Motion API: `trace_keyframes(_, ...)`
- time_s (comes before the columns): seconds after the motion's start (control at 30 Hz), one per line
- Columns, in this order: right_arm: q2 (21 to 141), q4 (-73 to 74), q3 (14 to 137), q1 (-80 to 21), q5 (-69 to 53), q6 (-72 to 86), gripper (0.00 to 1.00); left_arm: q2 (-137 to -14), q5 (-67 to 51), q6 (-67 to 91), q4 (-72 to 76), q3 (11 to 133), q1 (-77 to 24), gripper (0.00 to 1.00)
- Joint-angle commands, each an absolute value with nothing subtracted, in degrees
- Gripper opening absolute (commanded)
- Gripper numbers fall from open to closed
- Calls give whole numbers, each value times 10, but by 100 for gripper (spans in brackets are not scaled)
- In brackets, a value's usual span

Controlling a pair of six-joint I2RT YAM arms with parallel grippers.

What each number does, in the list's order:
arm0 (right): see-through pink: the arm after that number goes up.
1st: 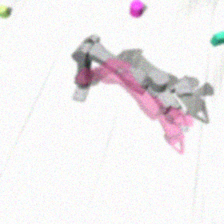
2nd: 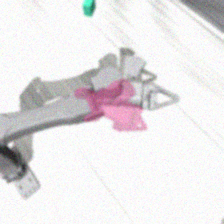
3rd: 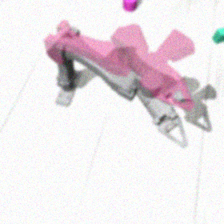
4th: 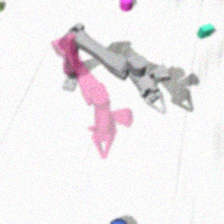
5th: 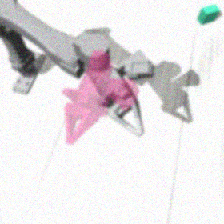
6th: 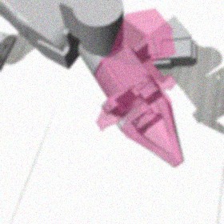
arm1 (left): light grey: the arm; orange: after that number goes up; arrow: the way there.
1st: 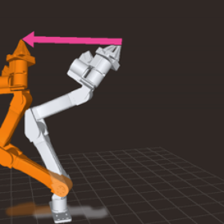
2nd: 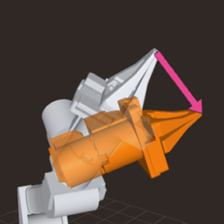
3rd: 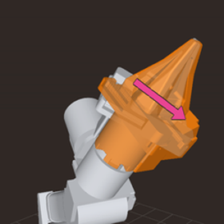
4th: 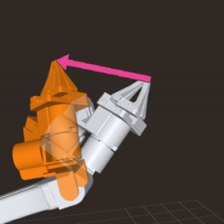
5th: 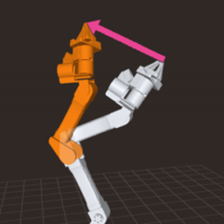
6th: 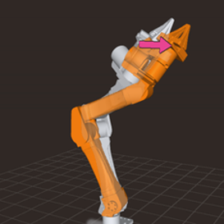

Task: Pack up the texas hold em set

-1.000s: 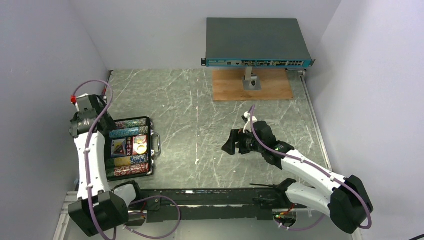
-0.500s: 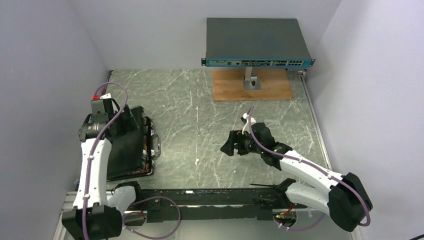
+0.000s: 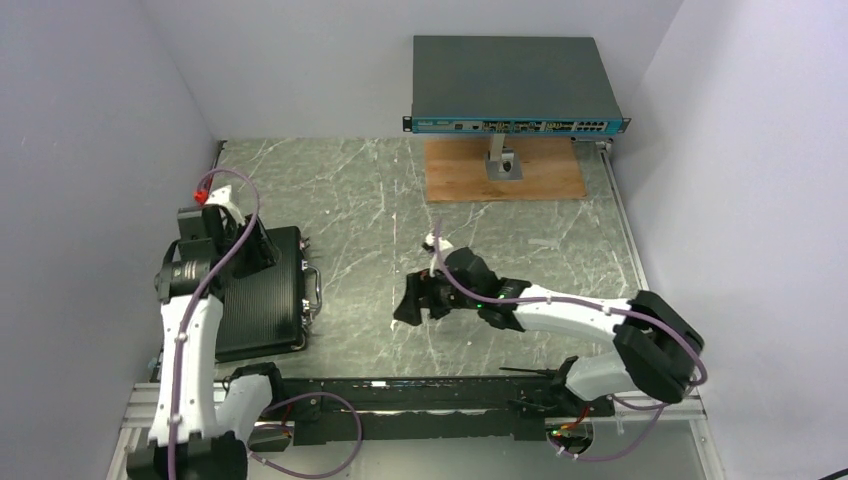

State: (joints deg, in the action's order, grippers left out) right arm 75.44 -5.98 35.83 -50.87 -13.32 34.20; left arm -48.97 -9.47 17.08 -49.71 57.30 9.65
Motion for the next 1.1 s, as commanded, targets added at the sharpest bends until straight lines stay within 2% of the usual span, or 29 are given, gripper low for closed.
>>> trace_keyframes(0.0,818,-171,420,-562,-146,388,84,-580,-87,123,-451,529,97,50)
trace_keyframes(0.1,892,-227,465,-590,-182,436,82,-666,-95,90,-436,523,96,24)
trace_keyframes(0.17,947,-261,494,-610,-204,459,82,-709,-108,73,-422,519,96,2)
trace_keyframes(0.2,972,-280,507,-618,-218,472,81,-723,-111,69,-418,517,96,0)
trace_keyframes(0.47,1103,-326,598,-642,-279,517,73,-739,-87,63,-408,493,91,0)
trace_keyframes(0.6,1143,-327,633,-642,-281,522,64,-766,-61,84,-419,499,84,0)
trace_keyframes(0.77,1177,-308,673,-642,-273,516,57,-795,-70,88,-422,501,79,0)
trace_keyframes(1.07,1204,-243,734,-642,-230,479,42,-765,-53,103,-415,489,76,0)
